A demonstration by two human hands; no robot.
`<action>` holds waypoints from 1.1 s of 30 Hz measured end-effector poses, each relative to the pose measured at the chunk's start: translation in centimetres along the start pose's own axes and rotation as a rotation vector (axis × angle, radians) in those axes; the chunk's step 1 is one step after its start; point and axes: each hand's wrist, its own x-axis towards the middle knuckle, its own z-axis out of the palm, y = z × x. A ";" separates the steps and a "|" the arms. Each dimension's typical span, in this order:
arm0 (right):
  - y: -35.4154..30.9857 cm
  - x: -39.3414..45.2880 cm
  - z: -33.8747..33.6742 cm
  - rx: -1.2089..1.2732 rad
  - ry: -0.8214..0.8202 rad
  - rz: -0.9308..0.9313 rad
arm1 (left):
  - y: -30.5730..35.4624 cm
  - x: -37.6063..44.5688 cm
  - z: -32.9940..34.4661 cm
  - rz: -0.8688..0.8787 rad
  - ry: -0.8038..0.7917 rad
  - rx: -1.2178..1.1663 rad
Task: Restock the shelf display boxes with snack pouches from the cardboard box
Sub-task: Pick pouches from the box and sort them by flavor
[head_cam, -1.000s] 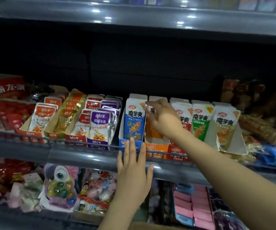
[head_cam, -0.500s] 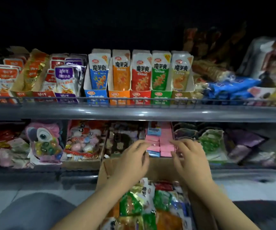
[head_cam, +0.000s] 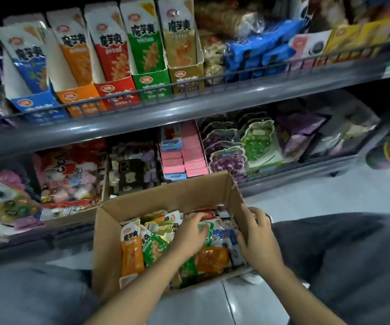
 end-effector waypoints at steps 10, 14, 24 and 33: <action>1.2 0.2 1.9 0.030 0.108 0.023 | -4.8 3.0 3.8 -0.114 -0.413 0.136; 1.2 0.2 1.9 0.061 0.118 0.052 | -5.6 4.2 3.7 -0.085 -0.473 0.336; 1.1 0.1 2.0 0.101 0.136 0.077 | -5.9 6.9 3.9 0.017 -0.421 0.456; 1.3 0.1 2.2 0.086 0.154 0.063 | -4.7 6.8 4.4 -0.135 -0.410 0.060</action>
